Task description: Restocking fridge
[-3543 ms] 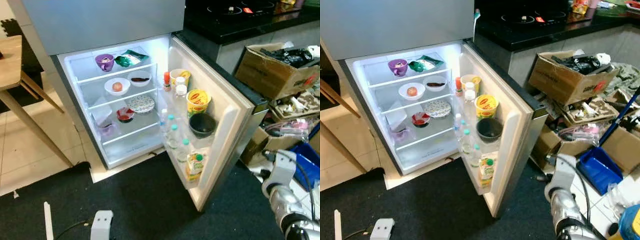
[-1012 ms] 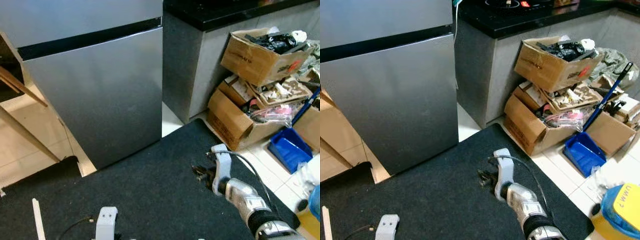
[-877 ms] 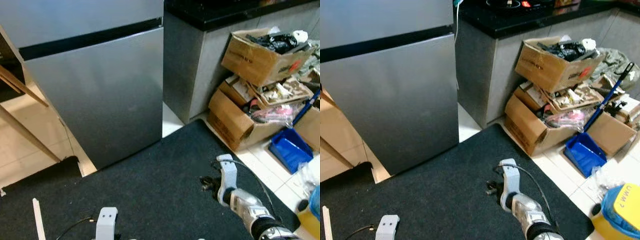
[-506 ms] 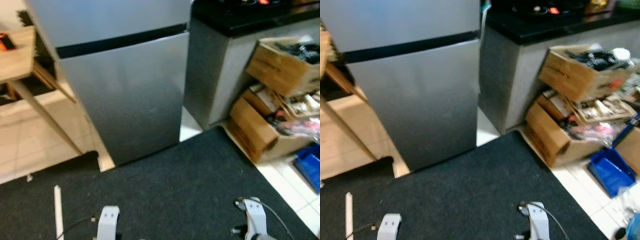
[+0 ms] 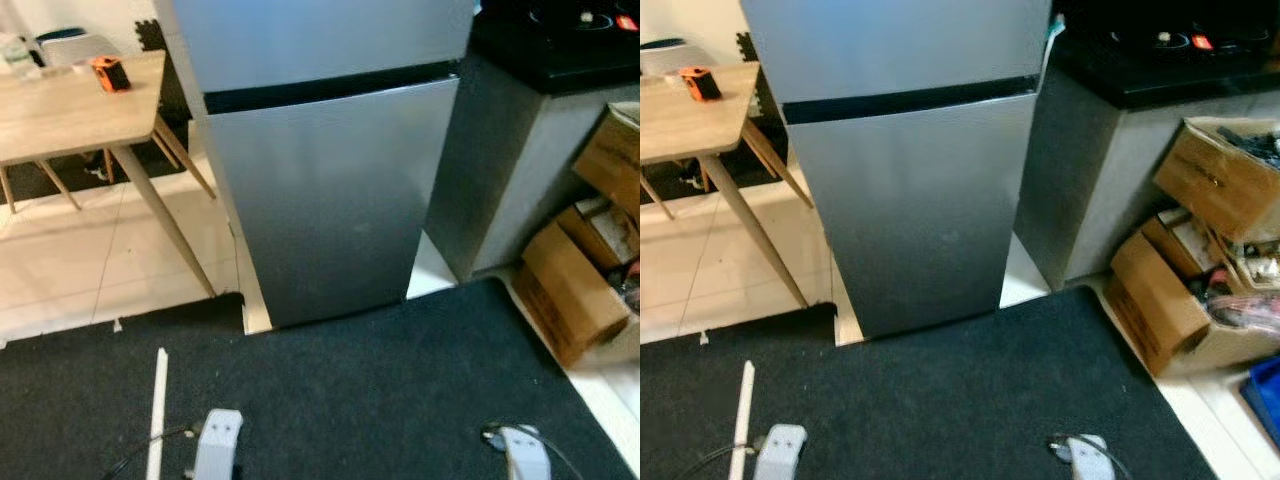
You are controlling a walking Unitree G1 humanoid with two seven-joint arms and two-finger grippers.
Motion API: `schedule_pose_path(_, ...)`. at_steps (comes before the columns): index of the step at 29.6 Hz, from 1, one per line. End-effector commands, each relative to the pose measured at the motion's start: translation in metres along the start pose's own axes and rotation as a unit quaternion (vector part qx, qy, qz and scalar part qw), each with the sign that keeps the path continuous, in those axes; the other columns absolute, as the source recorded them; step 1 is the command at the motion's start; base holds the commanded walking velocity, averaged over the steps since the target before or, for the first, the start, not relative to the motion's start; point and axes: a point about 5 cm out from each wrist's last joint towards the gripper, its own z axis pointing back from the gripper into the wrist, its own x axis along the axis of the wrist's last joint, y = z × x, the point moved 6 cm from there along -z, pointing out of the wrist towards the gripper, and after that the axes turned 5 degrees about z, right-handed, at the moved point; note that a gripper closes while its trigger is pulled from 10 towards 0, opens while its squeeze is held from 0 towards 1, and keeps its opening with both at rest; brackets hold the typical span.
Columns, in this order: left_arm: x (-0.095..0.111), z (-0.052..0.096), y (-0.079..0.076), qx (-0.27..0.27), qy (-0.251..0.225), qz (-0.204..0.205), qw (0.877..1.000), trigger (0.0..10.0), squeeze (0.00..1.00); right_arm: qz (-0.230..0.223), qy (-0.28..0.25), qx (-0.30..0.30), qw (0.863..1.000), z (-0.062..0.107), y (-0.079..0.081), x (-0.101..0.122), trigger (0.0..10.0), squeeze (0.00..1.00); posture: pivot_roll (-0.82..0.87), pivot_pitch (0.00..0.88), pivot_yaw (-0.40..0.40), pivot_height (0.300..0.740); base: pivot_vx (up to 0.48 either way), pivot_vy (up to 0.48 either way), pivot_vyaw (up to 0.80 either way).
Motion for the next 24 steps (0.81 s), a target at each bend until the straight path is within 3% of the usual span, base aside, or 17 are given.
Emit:
schedule_pose_path(1,-0.0113,0.0029,0.0042,0.006,0.016,-0.007,1.0,10.0,0.0,0.007,-0.006,-0.003,1.0,-0.0004,-0.001,0.0046,10.0,0.0,-0.01,0.015,-0.008,0.74,0.0,0.0,0.77)
schedule_pose_path(24,-0.0144,0.0014,-0.0036,-0.001,0.023,-0.009,1.0,10.0,0.0,0.019,-0.007,0.003,1.0,-0.0017,0.0048,0.0049,10.0,0.0,-0.02,0.006,-0.008,0.74,0.0,0.0,0.77)
